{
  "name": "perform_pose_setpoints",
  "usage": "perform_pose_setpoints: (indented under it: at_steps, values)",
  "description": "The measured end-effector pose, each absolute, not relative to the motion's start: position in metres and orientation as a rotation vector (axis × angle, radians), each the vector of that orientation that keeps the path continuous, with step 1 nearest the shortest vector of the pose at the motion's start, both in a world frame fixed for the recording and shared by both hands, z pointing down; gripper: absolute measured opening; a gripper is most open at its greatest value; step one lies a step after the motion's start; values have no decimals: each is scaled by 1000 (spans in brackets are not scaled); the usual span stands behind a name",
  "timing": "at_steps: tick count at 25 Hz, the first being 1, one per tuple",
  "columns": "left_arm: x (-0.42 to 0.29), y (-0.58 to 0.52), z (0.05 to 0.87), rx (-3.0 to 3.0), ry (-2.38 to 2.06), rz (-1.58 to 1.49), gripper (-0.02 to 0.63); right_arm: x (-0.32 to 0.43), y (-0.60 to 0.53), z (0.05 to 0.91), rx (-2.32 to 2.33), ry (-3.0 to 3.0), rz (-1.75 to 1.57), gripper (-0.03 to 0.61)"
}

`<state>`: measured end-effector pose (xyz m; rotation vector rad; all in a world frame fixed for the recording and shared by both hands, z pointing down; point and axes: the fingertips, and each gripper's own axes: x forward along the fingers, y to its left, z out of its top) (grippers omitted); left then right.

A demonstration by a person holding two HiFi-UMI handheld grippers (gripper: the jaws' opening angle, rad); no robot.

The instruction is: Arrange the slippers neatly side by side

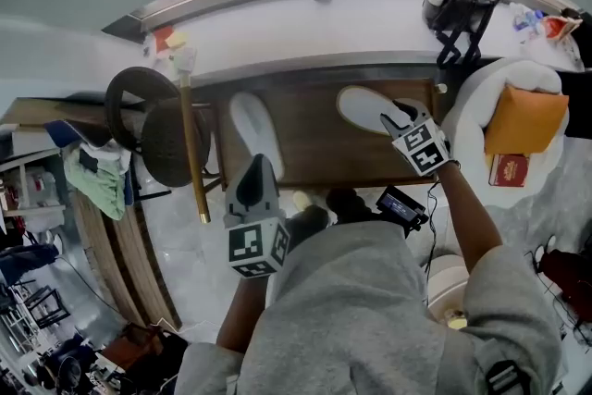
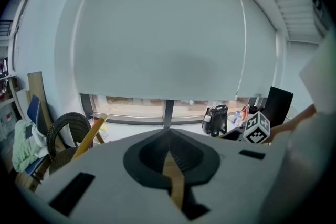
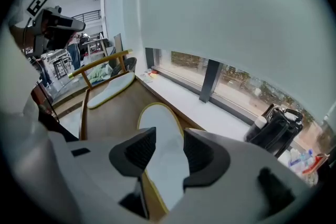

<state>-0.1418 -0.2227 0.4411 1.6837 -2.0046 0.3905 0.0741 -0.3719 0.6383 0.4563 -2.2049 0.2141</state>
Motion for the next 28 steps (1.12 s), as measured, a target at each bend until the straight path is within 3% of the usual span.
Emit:
perform_pose_setpoints:
  at_steps: [17, 21, 28]
  values:
    - [-141, -227, 448, 1645, -2001, 435, 15, 61, -377, 674, 291, -2164, 279, 158]
    - [-138, -224, 449, 1645, -2002, 434, 15, 67, -371, 677, 291, -2135, 263, 83]
    - [-135, -217, 445, 1655, -2007, 421, 15, 68, -360, 674, 326, -2122, 243, 44]
